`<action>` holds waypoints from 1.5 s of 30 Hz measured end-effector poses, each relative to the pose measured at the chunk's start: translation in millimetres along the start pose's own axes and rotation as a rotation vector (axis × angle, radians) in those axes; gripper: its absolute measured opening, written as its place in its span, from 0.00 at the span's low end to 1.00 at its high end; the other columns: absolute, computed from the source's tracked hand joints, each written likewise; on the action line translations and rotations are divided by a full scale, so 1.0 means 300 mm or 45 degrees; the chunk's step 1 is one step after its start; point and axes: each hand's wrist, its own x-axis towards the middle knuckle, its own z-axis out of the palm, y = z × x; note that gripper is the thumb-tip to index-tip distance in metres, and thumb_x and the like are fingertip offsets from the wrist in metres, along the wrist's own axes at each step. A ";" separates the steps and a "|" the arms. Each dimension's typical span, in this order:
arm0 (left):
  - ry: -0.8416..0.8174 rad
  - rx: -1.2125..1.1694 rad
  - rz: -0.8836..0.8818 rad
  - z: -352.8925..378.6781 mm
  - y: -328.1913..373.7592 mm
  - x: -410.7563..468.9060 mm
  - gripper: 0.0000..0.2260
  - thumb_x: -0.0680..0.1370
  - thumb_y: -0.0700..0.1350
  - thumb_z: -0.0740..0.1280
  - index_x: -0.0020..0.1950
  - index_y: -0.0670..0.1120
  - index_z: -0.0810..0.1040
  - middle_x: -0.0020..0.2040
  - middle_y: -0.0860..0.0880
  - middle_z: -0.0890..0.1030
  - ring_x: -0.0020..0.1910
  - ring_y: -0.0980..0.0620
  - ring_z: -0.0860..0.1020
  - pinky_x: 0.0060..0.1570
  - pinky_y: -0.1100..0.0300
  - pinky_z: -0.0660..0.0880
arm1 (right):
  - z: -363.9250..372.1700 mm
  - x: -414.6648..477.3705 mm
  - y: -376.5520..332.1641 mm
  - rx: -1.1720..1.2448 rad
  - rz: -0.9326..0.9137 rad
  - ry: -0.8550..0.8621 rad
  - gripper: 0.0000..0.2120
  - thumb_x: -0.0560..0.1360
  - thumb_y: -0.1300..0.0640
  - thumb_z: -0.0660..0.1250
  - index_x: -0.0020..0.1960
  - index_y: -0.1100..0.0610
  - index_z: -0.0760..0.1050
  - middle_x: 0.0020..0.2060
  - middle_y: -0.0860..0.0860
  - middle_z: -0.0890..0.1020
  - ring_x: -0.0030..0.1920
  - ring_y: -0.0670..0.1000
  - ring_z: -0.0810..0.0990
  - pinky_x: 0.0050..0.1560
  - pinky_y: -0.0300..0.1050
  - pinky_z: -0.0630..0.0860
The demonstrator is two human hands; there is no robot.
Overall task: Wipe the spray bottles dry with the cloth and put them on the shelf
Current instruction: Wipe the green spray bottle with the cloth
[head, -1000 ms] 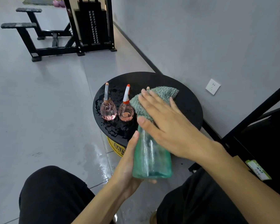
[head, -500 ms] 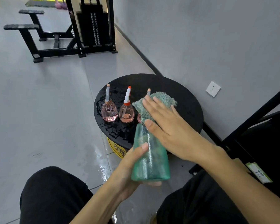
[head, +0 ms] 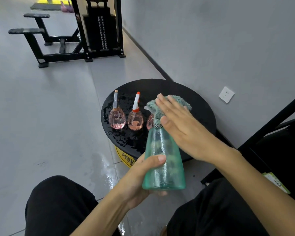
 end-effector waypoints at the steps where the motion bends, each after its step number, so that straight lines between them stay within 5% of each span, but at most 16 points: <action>1: -0.014 0.009 -0.006 0.005 -0.001 -0.002 0.39 0.48 0.59 0.83 0.55 0.45 0.79 0.42 0.46 0.83 0.34 0.50 0.82 0.24 0.61 0.76 | -0.008 0.014 0.015 0.002 0.016 0.027 0.31 0.79 0.36 0.38 0.79 0.46 0.44 0.78 0.38 0.44 0.75 0.37 0.36 0.78 0.50 0.41; 6: -0.069 0.032 0.025 0.027 -0.015 -0.005 0.28 0.49 0.59 0.82 0.45 0.52 0.85 0.42 0.48 0.84 0.35 0.50 0.82 0.24 0.61 0.76 | -0.035 0.067 0.052 0.009 0.129 0.127 0.33 0.78 0.37 0.40 0.79 0.50 0.46 0.78 0.41 0.45 0.76 0.40 0.36 0.78 0.52 0.44; 11: -0.001 -0.009 0.026 -0.001 -0.005 -0.004 0.38 0.48 0.59 0.82 0.53 0.45 0.79 0.40 0.46 0.83 0.32 0.50 0.81 0.23 0.61 0.76 | 0.020 -0.030 -0.004 0.038 -0.010 0.077 0.31 0.80 0.37 0.41 0.79 0.48 0.43 0.78 0.39 0.44 0.75 0.35 0.36 0.76 0.43 0.39; 18: -0.094 0.053 0.021 0.023 -0.020 -0.010 0.29 0.54 0.56 0.81 0.52 0.50 0.81 0.43 0.47 0.83 0.35 0.50 0.82 0.24 0.61 0.76 | -0.036 0.017 0.051 0.013 0.115 0.154 0.34 0.77 0.35 0.39 0.79 0.48 0.43 0.78 0.40 0.43 0.75 0.38 0.36 0.78 0.51 0.43; 28: -0.076 0.028 0.043 0.001 -0.014 -0.005 0.32 0.51 0.59 0.82 0.50 0.47 0.80 0.40 0.47 0.83 0.33 0.51 0.81 0.24 0.62 0.75 | 0.025 -0.062 -0.062 -0.042 -0.046 0.015 0.33 0.77 0.36 0.37 0.79 0.47 0.45 0.78 0.39 0.46 0.75 0.34 0.39 0.76 0.43 0.36; 34: -0.053 0.089 0.035 0.019 -0.026 0.007 0.36 0.52 0.59 0.81 0.56 0.47 0.78 0.43 0.47 0.83 0.35 0.51 0.81 0.24 0.62 0.75 | -0.027 0.044 -0.021 -0.124 0.075 0.058 0.36 0.75 0.35 0.35 0.79 0.50 0.44 0.78 0.42 0.44 0.76 0.40 0.38 0.77 0.50 0.38; 37: -0.017 0.063 0.051 0.004 -0.019 0.008 0.30 0.53 0.57 0.80 0.51 0.49 0.81 0.43 0.46 0.82 0.34 0.51 0.81 0.24 0.62 0.74 | -0.002 0.020 -0.055 -0.096 0.022 -0.013 0.35 0.76 0.36 0.36 0.79 0.49 0.43 0.78 0.41 0.42 0.76 0.38 0.36 0.77 0.47 0.36; 41: -0.022 0.040 0.033 -0.012 -0.016 0.002 0.37 0.50 0.59 0.82 0.53 0.44 0.77 0.39 0.47 0.83 0.33 0.52 0.81 0.25 0.62 0.75 | 0.018 -0.028 -0.076 0.061 -0.081 -0.105 0.32 0.79 0.36 0.41 0.79 0.49 0.48 0.78 0.39 0.47 0.75 0.34 0.39 0.75 0.37 0.39; 45: -0.048 0.070 -0.003 0.003 -0.032 0.002 0.32 0.51 0.58 0.81 0.52 0.51 0.80 0.41 0.49 0.84 0.35 0.52 0.82 0.24 0.62 0.76 | -0.008 0.030 -0.021 -0.147 -0.027 -0.064 0.31 0.79 0.36 0.38 0.79 0.48 0.48 0.78 0.40 0.47 0.76 0.38 0.40 0.77 0.45 0.37</action>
